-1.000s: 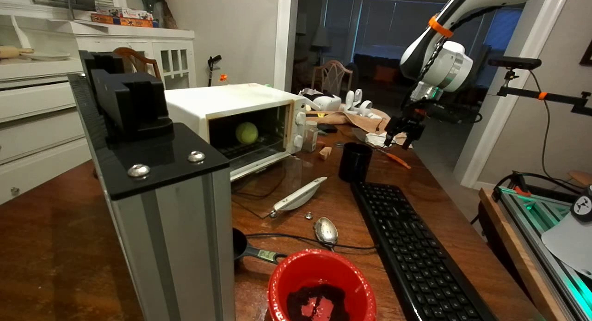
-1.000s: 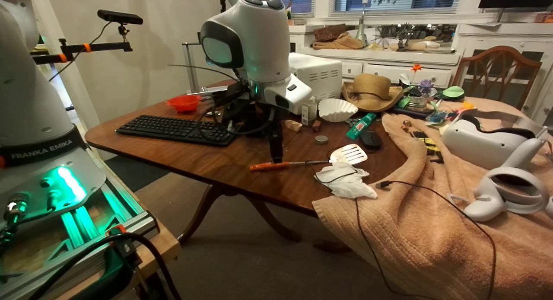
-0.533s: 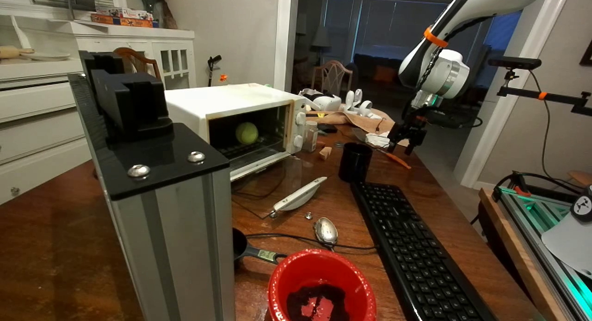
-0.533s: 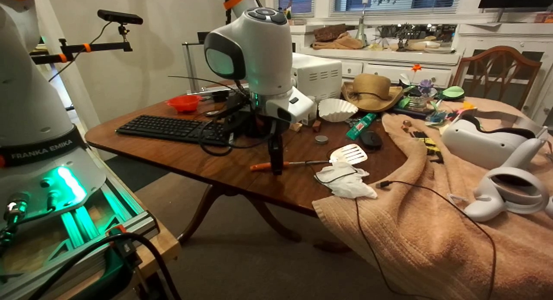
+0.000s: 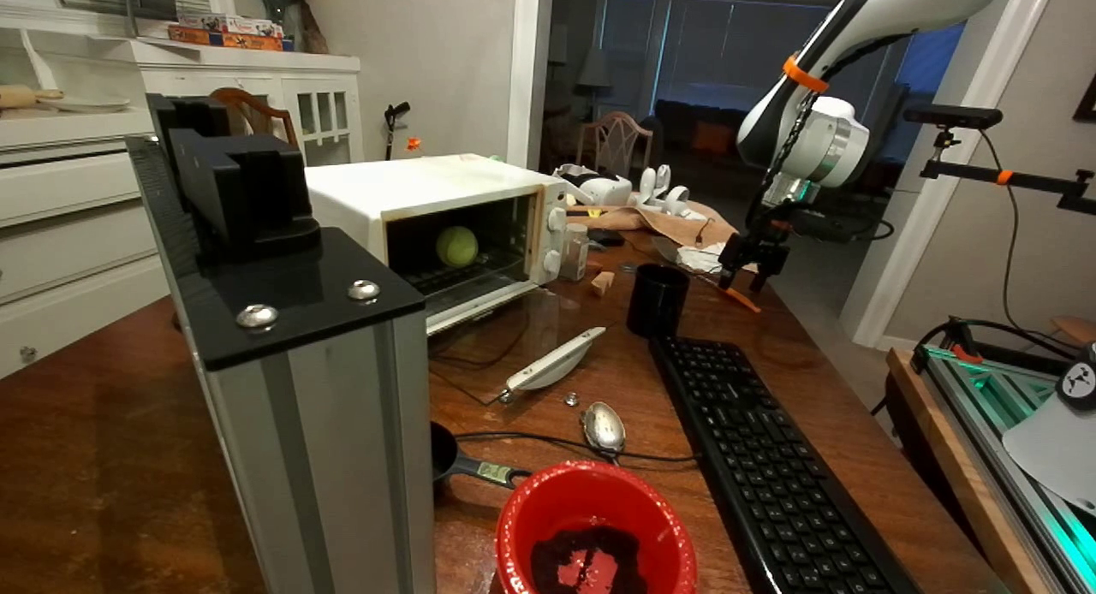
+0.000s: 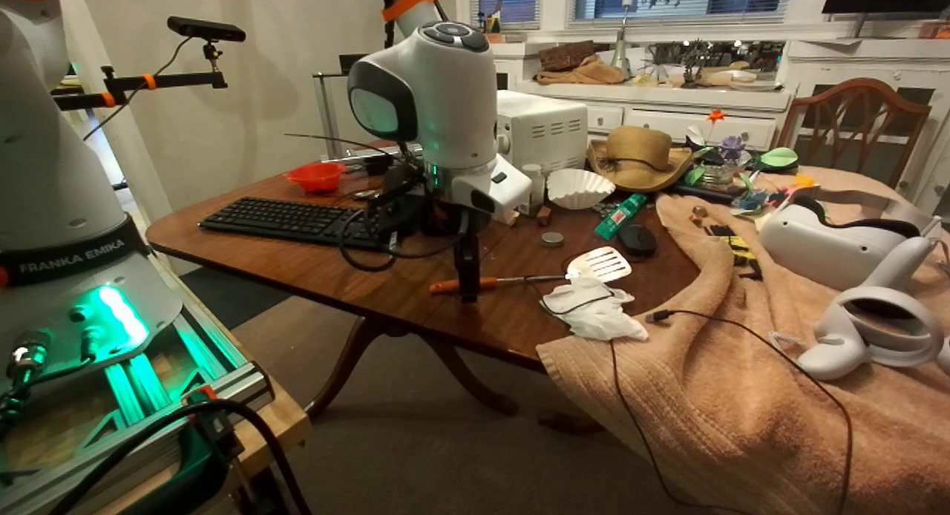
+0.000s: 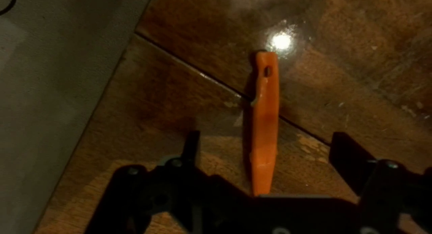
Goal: Use the spatula to push the green ball further into the microwave
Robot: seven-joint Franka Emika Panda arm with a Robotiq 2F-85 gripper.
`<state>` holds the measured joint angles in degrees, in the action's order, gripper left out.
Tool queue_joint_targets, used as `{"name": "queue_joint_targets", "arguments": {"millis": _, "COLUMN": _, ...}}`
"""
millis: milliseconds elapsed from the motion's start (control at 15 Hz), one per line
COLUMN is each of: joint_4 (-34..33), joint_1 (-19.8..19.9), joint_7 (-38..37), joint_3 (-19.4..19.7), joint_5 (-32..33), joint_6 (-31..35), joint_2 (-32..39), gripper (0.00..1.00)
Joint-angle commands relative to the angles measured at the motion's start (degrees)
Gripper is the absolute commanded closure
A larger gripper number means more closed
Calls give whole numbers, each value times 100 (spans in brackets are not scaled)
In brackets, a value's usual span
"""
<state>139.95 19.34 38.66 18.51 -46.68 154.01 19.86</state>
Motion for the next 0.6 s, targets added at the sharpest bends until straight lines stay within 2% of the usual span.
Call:
{"name": "queue_joint_targets", "arguments": {"millis": 0, "joint_4": 30, "joint_1": 57, "joint_7": 180, "joint_3": -100, "joint_5": -124, "joint_6": -2, "joint_2": 37, "gripper": 26}}
{"name": "queue_joint_targets", "arguments": {"millis": 67, "joint_4": 23, "joint_1": 62, "joint_7": 184, "joint_3": -118, "joint_5": -128, "joint_6": -2, "joint_2": 46, "gripper": 26}}
{"name": "queue_joint_targets", "arguments": {"millis": 133, "joint_4": 13, "joint_1": 72, "joint_7": 210, "joint_3": -145, "joint_5": -152, "joint_6": 17, "joint_2": 57, "gripper": 31}}
{"name": "queue_joint_targets", "arguments": {"millis": 333, "joint_4": 6, "joint_1": 77, "joint_7": 242, "joint_3": -178, "joint_5": -144, "joint_6": 20, "joint_2": 71, "gripper": 24}}
{"name": "queue_joint_targets", "arguments": {"millis": 400, "joint_4": 2, "joint_1": 83, "joint_7": 276, "joint_3": -192, "joint_5": -162, "joint_6": 39, "joint_2": 78, "gripper": 32}}
{"name": "queue_joint_targets", "arguments": {"millis": 533, "joint_4": 2, "joint_1": 89, "joint_7": 310, "joint_3": -203, "joint_5": -165, "joint_6": 43, "joint_2": 81, "gripper": 36}}
